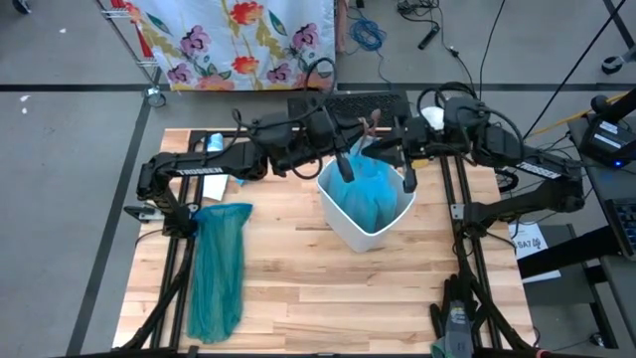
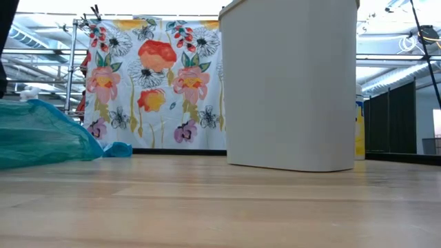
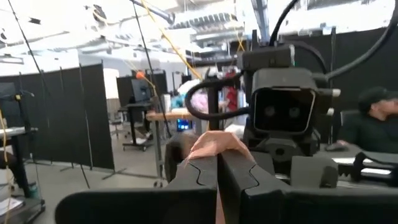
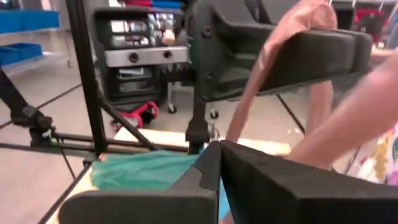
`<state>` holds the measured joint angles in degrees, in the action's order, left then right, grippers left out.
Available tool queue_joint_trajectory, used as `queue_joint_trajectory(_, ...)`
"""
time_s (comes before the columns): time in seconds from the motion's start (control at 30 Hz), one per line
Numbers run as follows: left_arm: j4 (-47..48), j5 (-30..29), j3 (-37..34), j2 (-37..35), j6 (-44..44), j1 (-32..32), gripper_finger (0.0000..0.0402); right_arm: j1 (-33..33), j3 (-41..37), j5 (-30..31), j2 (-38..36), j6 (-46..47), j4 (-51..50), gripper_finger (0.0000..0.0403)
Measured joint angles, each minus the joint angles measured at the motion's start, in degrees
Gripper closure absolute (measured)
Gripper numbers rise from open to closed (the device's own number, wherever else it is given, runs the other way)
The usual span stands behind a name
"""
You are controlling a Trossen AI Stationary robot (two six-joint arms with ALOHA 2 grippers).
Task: Place trash/remove bag and relplace
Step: Close the blue trash bag
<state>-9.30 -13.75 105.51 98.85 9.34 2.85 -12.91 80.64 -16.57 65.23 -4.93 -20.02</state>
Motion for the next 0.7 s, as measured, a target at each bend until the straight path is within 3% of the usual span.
queue_joint_trajectory(0.53, 5.91, -3.27, -0.09, -0.8, 0.14, -1.0, 0.0401, -0.2, -0.02, 3.2, -5.89, 0.84, -6.2, 0.0403)
queue_joint_trajectory(0.7, 7.64, -7.71, -0.09, -3.38, 1.36, -1.24, 0.0401, -0.2, -0.02, 3.29, -5.9, 1.03, -7.27, 0.0403)
